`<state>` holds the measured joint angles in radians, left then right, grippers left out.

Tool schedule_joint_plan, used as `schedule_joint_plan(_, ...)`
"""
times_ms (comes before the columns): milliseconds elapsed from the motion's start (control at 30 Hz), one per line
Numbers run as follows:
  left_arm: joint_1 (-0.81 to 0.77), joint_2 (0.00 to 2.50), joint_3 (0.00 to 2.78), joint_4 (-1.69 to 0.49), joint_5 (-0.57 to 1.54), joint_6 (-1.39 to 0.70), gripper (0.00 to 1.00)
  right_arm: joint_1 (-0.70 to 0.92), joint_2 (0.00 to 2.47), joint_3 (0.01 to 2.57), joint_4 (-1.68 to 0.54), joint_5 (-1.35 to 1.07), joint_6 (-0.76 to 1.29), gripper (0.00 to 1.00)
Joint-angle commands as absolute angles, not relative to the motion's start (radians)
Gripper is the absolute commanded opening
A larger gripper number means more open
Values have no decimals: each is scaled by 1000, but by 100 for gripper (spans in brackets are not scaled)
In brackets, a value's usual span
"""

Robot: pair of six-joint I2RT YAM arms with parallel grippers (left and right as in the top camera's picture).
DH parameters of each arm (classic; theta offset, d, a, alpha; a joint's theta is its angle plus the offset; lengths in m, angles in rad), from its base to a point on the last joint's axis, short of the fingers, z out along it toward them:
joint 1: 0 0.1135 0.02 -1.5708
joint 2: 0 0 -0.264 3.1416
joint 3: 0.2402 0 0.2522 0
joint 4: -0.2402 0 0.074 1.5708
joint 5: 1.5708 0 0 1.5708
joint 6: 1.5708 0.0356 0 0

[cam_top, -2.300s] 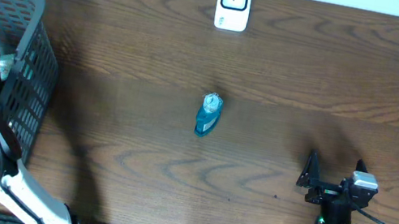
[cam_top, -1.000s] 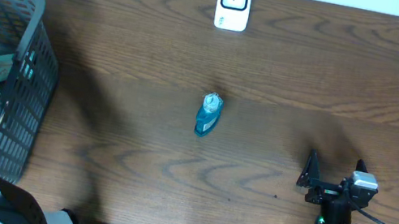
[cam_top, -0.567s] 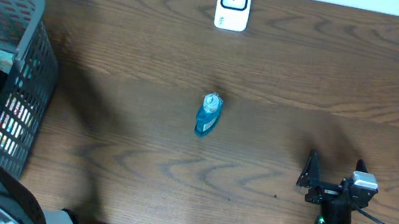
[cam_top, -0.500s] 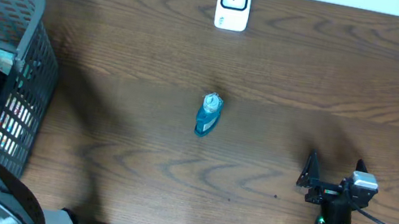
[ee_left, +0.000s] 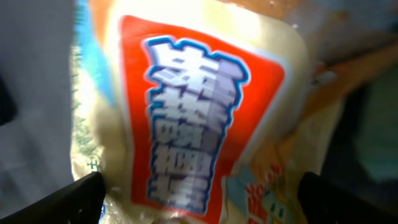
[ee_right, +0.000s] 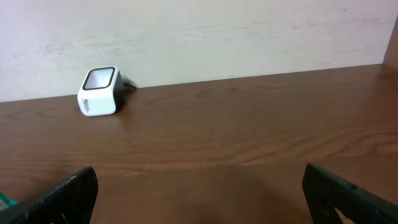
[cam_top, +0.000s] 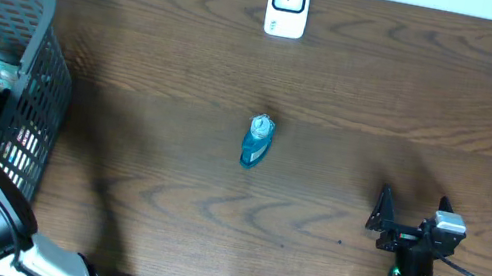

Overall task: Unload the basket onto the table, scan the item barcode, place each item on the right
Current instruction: 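Lift the yellow snack bag out and move it beside the bottle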

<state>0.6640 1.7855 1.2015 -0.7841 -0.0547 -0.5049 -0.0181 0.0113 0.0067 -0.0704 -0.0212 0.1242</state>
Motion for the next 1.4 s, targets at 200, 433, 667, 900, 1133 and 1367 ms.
schedule_joint_plan(200, 663, 1896, 1210, -815, -28, -521, 8, 2, 7, 6, -75, -14, 115, 99)
schedule_joint_plan(433, 667, 1802, 1461, -969, -28, -521, 8, 2, 7, 6, -75, -14, 115, 99)
schedule_joint_plan(667, 667, 1599, 1778, -1035, 43, -549, 7, 1, 7, 6, -75, -14, 115, 99)
schedule_joint_plan(900, 665, 1361, 1829, -943, 226, -596, 7, 2, 7, 6, -75, -14, 115, 99)
schedule_joint_plan(1133, 582, 1227, 1829, -897, 285, -575, 8, 2, 7, 6, -75, -14, 115, 99)
schedule_joint_plan(1367, 257, 1219, 1826, -854, 402, -466, 7, 1, 7, 6, -75, -14, 115, 99)
